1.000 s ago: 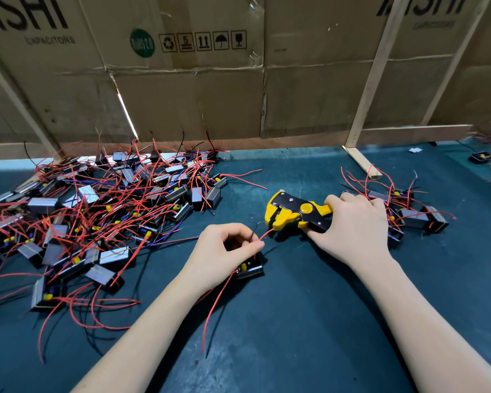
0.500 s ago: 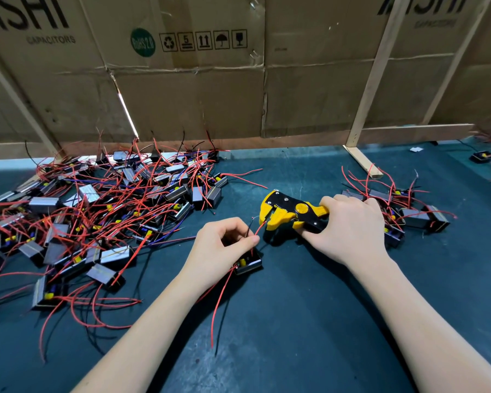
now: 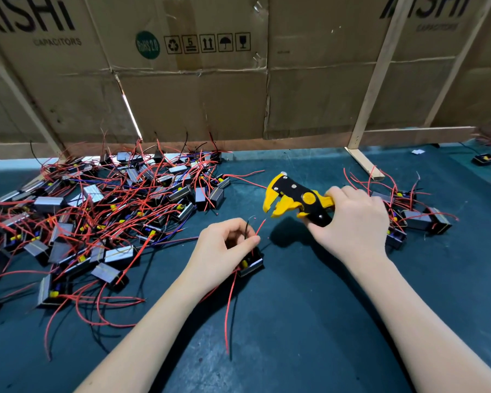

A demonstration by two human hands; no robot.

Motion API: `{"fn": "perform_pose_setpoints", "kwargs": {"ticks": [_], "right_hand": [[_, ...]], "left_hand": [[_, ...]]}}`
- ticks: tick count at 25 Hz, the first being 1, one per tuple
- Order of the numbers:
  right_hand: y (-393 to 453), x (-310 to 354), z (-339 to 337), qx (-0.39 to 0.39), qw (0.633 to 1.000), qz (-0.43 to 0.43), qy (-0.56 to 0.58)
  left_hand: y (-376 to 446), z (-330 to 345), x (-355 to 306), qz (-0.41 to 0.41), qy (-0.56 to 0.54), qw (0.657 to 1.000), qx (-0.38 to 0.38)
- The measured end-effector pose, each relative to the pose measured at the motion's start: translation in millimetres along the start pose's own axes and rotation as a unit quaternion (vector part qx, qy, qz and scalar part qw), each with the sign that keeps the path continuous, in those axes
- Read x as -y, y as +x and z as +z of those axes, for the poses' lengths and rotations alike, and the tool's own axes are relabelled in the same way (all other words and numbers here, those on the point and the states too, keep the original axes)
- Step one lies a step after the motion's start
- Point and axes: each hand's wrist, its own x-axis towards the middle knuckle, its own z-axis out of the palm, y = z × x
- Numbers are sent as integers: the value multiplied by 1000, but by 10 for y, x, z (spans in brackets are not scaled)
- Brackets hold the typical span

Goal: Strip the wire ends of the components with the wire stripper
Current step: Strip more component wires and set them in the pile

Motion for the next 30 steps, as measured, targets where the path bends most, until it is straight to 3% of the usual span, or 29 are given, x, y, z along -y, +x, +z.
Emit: {"fn": "perform_pose_setpoints", "kwargs": {"ticks": [4,6,8,11,13,15,18,21,25,27,30], "right_hand": [[29,-86,-21,-41,995,71,50],[42,-91,-49,-61,990,88,94],[45,-82,-63,-66,989,77,106],[14,-37,-41,-36,994,54,86],[3,-2,-30,-7,994,33,101],[3,6,-39,47,991,23,123],[12,-40,-53,143,985,32,88],[27,-107,-42,144,986,82,24],[80,-257,-46,92,985,139,-35],[92,-293,-53,31,987,143,61],[98,-203,-94,-40,948,127,290]], "left_hand": [[-29,44,-49,37,-120,988,89],[9,14,-14,62,-41,996,46],[77,-100,64,91,76,989,-84],[163,-340,194,74,266,936,-218],[183,-448,280,15,393,890,-232],[176,-498,333,-47,479,854,-199],[185,-539,385,-65,512,837,-181],[196,-568,369,-64,523,825,-204],[162,-579,290,12,477,845,-242],[150,-533,187,131,397,878,-234],[92,-303,25,255,288,916,-110]]}}
